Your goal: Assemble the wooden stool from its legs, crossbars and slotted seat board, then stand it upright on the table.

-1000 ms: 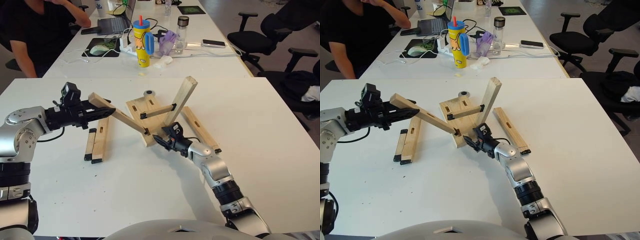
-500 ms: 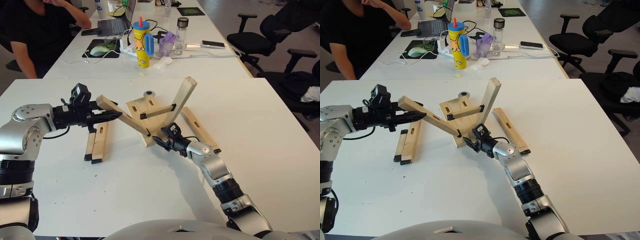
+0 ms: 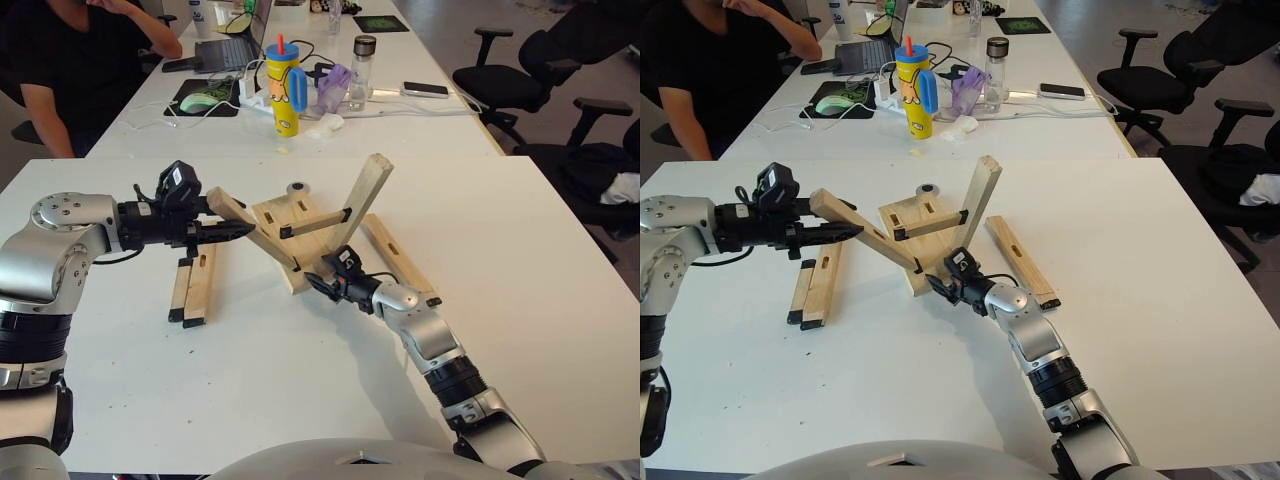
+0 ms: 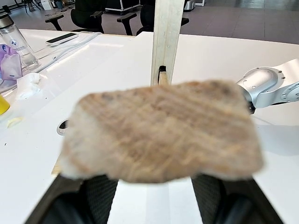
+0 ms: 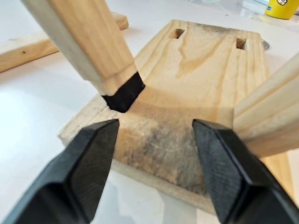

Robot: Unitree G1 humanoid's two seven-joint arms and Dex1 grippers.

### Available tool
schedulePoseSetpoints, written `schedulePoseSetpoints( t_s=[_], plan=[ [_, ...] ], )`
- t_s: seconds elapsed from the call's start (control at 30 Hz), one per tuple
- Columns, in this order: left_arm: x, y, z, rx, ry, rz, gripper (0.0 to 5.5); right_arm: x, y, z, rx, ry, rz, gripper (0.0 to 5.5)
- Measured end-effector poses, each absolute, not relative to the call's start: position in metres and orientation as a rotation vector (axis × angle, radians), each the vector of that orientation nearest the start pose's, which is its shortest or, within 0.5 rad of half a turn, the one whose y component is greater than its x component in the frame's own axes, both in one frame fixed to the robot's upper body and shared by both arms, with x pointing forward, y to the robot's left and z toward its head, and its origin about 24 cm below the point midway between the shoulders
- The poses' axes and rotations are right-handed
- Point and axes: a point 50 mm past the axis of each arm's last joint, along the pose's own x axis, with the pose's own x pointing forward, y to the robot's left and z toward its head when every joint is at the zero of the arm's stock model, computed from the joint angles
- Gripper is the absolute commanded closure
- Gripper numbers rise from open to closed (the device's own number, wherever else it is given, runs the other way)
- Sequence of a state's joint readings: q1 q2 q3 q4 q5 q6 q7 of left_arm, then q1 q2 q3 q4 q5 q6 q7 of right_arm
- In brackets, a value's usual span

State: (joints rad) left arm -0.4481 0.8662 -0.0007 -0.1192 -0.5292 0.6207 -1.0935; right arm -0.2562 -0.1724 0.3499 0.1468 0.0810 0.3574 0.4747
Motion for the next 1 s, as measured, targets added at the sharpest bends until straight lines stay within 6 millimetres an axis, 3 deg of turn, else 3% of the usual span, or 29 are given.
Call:
schedulePoseSetpoints(
  t_s=[0.33, 0.77, 1.0],
  plan=[
    [0.294, 0.178, 0.167, 0.251, 0.245, -1.089, 3.44, 0.268, -0.075, 0.019, -0.175, 0.389, 0.828, 2.6],
    [0.287, 0.177, 0.159, 0.274, 0.201, -1.109, 3.44, 0.269, -0.075, 0.02, -0.172, 0.404, 0.834, 2.6],
    [0.295, 0.168, 0.151, 0.246, 0.199, -1.095, 3.44, 0.272, -0.076, 0.02, -0.182, 0.411, 0.842, 2.6]
  ],
)
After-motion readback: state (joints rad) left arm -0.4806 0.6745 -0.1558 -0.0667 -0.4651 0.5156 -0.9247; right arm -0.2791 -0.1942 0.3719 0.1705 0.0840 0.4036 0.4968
